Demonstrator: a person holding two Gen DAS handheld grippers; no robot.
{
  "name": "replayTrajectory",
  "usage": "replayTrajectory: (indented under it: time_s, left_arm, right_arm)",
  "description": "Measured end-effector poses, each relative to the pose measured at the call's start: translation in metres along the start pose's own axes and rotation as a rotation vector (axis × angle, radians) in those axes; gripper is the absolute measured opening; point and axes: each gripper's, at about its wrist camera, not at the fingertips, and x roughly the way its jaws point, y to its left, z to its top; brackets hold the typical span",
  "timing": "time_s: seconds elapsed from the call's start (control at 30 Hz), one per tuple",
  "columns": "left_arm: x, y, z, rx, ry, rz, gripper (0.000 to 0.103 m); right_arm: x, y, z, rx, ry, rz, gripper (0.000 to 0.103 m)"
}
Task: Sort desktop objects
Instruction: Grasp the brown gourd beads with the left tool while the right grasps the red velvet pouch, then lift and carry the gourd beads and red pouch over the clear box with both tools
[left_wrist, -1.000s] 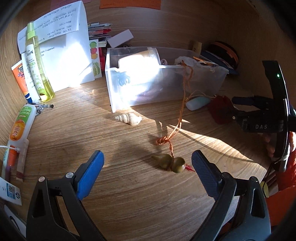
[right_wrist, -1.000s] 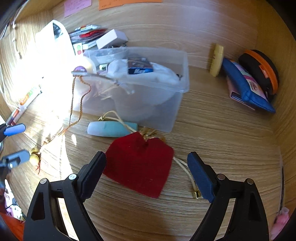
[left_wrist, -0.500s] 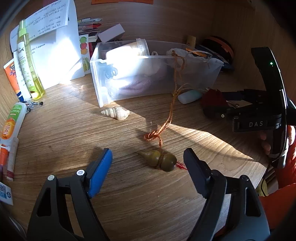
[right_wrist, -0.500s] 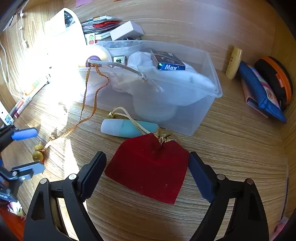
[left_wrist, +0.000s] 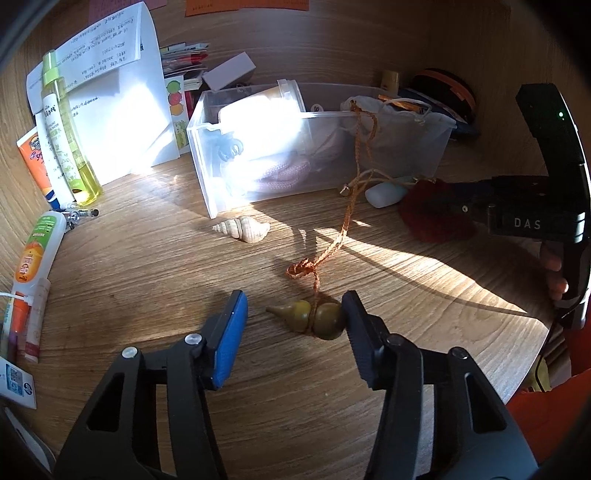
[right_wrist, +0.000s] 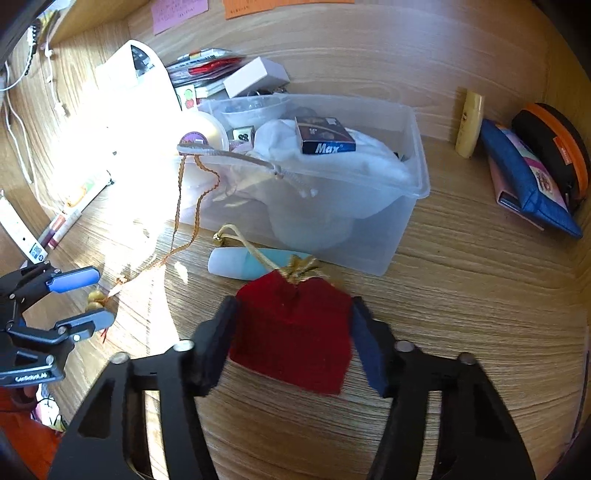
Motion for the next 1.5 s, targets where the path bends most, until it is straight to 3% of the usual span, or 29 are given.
replayTrajectory:
  time_s: [0.07, 0.43, 0.87, 1.17, 1.5]
  left_arm:
    - [0.001, 0.002, 0.001, -0.015, 0.001, -0.006, 0.042]
    - [-0.001, 0.006, 0.005, -0.074, -0.002, -0.023, 0.042]
    - [-0.026, 0.011, 0.033, -0.079, -0.110, -0.029, 0.042]
    - [-0.043, 0.010, 0.064, -0.007, -0.196, -0.010, 0.042]
    - [-0.039, 0.008, 0.100, 0.042, -0.223, -0.048, 0.042]
  right_arm:
    - [0.001, -0.001, -0.002, -0.001, 0.010, 0.018, 0.035]
    - [-0.017, 0.004, -0.005, -0.033, -0.043, 0.020, 0.033]
    - [-0.073, -0.004, 0.007, -0.008, -0.189, 0.031, 0.033]
    - [-0.097, -0.008, 0.018, -0.012, -0.260, 0.012, 0.033]
    - [-0.106, -0.019, 0.034, 0.015, -0.319, 0.023, 0.033]
